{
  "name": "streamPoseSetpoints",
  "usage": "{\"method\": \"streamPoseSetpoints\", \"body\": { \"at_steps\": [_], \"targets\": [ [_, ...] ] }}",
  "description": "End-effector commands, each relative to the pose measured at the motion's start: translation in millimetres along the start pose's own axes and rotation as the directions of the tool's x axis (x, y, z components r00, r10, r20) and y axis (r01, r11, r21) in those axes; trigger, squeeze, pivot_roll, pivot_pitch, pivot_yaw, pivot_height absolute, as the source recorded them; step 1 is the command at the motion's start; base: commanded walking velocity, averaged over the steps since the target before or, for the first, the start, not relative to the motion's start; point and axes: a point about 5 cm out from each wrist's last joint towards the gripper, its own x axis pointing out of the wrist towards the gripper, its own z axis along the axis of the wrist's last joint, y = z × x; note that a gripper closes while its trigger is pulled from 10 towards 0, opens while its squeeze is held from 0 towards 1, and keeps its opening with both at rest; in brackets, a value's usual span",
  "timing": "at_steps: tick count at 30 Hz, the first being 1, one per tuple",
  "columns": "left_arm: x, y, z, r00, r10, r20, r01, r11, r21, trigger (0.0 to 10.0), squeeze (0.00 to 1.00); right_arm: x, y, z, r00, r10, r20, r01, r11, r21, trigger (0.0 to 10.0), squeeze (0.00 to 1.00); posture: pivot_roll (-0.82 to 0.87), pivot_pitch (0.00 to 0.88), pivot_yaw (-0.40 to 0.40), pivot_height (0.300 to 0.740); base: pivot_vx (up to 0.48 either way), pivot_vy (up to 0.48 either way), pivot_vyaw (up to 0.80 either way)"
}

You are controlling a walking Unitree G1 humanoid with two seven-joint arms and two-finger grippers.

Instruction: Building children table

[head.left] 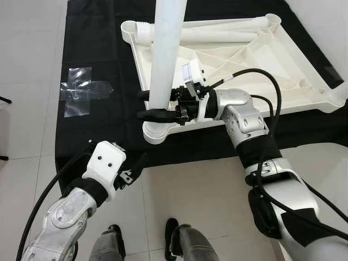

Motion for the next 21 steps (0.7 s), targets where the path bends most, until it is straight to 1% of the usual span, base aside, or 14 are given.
{"method": "streamPoseSetpoints", "body": {
  "at_steps": [1, 2, 3, 6, 7, 8, 9, 10, 12, 17, 18, 19, 20, 21],
  "targets": [
    [-3.3, -4.7, -1, 1.000, -0.020, -0.014, 0.020, 1.000, -0.007, 10.0, 0.00, 0.1, 5.8, -13, 0.999, 0.026, 0.021, -0.027, 0.998, 0.052, 0.0, 0.00, 0.16, 0.308, -0.156, 0.740, 0.000, 0.000, 0.00],
    [-3.2, -5.6, -1, 1.000, -0.023, -0.013, 0.022, 1.000, -0.010, 10.0, 0.00, -2.5, 11.2, -26, 0.999, -0.044, -0.004, 0.044, 0.997, 0.061, 0.0, 0.00, 0.15, 0.315, -0.162, 0.740, 0.000, 0.000, 0.00],
    [-4.1, -6.1, -1, 1.000, -0.025, -0.015, 0.025, 1.000, -0.012, 10.0, 0.00, -0.3, 19.2, -51, 0.967, -0.237, -0.095, 0.246, 0.966, 0.085, 0.0, 0.00, 0.15, 0.321, -0.161, 0.740, 0.000, 0.000, 0.00],
    [-5.1, -6.3, -1, 1.000, -0.027, -0.016, 0.027, 1.000, -0.013, 10.0, 0.00, 0.1, 25.4, -67, 0.916, -0.369, -0.160, 0.385, 0.920, 0.080, 0.0, 0.00, 0.15, 0.321, -0.161, 0.740, 0.000, 0.000, 0.00],
    [-5.8, -6.0, -2, 0.999, -0.030, -0.019, 0.029, 1.000, -0.011, 10.0, 0.00, -6.4, 33.1, -85, 0.684, -0.673, -0.280, 0.703, 0.711, 0.007, 0.0, 0.00, 0.17, 0.325, -0.150, 0.740, 0.000, 0.000, 0.00],
    [-6.2, -5.1, -1, 0.999, -0.033, -0.021, 0.033, 0.999, -0.007, 10.0, 0.00, -10.5, 59.5, -94, 0.569, -0.752, -0.333, 0.791, 0.611, -0.026, 0.0, 0.00, 0.19, 0.332, -0.136, 0.740, 0.000, 0.000, 0.00],
    [-6.4, -4.0, 0, 0.999, -0.035, -0.023, 0.035, 0.999, -0.004, 10.0, 0.00, -13.3, 78.2, -96, 0.513, -0.781, -0.356, 0.828, 0.560, -0.035, 0.0, 0.00, 0.18, 0.337, -0.125, 0.740, 0.000, 0.000, 0.00],
    [-6.9, -3.0, 1, 0.999, -0.035, -0.017, 0.035, 0.999, -0.014, 10.0, 0.00, -11.6, 89.7, -95, 0.508, -0.789, -0.347, 0.834, 0.551, -0.030, 0.0, 0.00, 0.16, 0.324, -0.114, 0.740, 0.000, 0.000, 0.00],
    [-6.3, -2.3, 2, 0.999, -0.033, -0.012, 0.033, 0.999, -0.024, 10.0, 0.00, -7.7, 88.7, -92, 0.547, -0.775, -0.316, 0.810, 0.585, -0.035, 0.0, 0.00, 0.15, 0.314, -0.112, 0.740, 0.000, 0.000, 0.00],
    [-3.0, -4.1, 0, 0.999, -0.043, -0.010, 0.043, 0.999, -0.026, 10.0, 0.00, 3.0, 70.7, -90, 0.584, -0.762, -0.280, 0.786, 0.617, -0.041, 0.0, 0.00, 0.16, 0.312, -0.133, 0.740, 0.000, 0.000, 0.00],
    [-3.5, -3.1, 0, 0.999, -0.040, -0.011, 0.040, 0.999, -0.022, 10.0, 0.00, 7.8, 66.7, -87, 0.597, -0.755, -0.270, 0.777, 0.628, -0.039, 7.6, 0.00, 0.16, 0.312, -0.133, 0.740, 0.000, 0.000, 0.00],
    [-3.5, -3.1, 0, 0.999, -0.040, -0.011, 0.040, 0.999, -0.022, 10.0, 0.00, 7.8, 66.7, -87, 0.597, -0.755, -0.270, 0.777, 0.628, -0.039, 7.6, 0.00, 0.16, 0.312, -0.133, 0.740, 0.000, 0.000, 0.00],
    [-3.8, -0.4, 1, 0.999, -0.031, -0.010, 0.030, 0.999, -0.019, 10.0, 0.00, 11.6, 62.4, -83, 0.625, -0.740, -0.248, 0.758, 0.651, -0.031, 10.0, 0.00, 0.16, 0.307, -0.131, 0.740, 0.000, 0.000, 0.00],
    [-3.8, -0.4, 1, 0.999, -0.031, -0.010, 0.030, 0.999, -0.019, 10.0, 0.00, 11.6, 62.4, -83, 0.625, -0.740, -0.248, 0.758, 0.651, -0.031, 10.0, 0.00, 0.16, 0.307, -0.131, 0.740, 0.000, 0.000, 0.00]
  ]
}}
